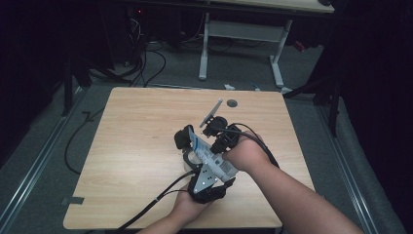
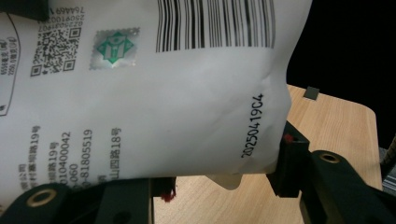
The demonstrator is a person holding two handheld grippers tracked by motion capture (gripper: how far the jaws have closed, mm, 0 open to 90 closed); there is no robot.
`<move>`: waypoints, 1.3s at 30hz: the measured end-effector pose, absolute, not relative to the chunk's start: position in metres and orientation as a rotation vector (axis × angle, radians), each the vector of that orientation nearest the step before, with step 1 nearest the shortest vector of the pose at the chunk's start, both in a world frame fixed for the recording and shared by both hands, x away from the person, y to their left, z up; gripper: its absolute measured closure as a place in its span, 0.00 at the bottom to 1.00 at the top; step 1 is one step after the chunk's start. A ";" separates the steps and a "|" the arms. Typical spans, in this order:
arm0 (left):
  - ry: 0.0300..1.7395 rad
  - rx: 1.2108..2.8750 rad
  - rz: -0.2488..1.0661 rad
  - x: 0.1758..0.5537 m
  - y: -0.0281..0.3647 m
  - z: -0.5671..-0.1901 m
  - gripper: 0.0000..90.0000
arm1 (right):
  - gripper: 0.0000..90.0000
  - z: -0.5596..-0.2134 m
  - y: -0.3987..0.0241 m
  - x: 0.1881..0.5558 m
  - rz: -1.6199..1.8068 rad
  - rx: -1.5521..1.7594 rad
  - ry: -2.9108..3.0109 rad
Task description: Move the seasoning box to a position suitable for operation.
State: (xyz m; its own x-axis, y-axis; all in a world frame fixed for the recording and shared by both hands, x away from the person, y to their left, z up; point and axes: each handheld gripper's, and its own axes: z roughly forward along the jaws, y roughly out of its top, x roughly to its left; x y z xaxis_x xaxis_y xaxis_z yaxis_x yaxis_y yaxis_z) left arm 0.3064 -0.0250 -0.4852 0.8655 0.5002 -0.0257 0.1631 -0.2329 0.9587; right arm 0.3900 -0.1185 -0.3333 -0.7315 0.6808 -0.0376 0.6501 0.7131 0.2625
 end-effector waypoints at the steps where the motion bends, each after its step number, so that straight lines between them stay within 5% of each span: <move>1: 0.503 1.802 0.337 0.306 -0.025 -0.485 0.59 | 1.00 -0.333 -0.119 0.390 0.350 1.087 2.785; 39: 0.495 1.803 0.354 0.306 -0.025 -0.484 0.60 | 1.00 -0.335 -0.118 0.392 0.343 1.069 2.792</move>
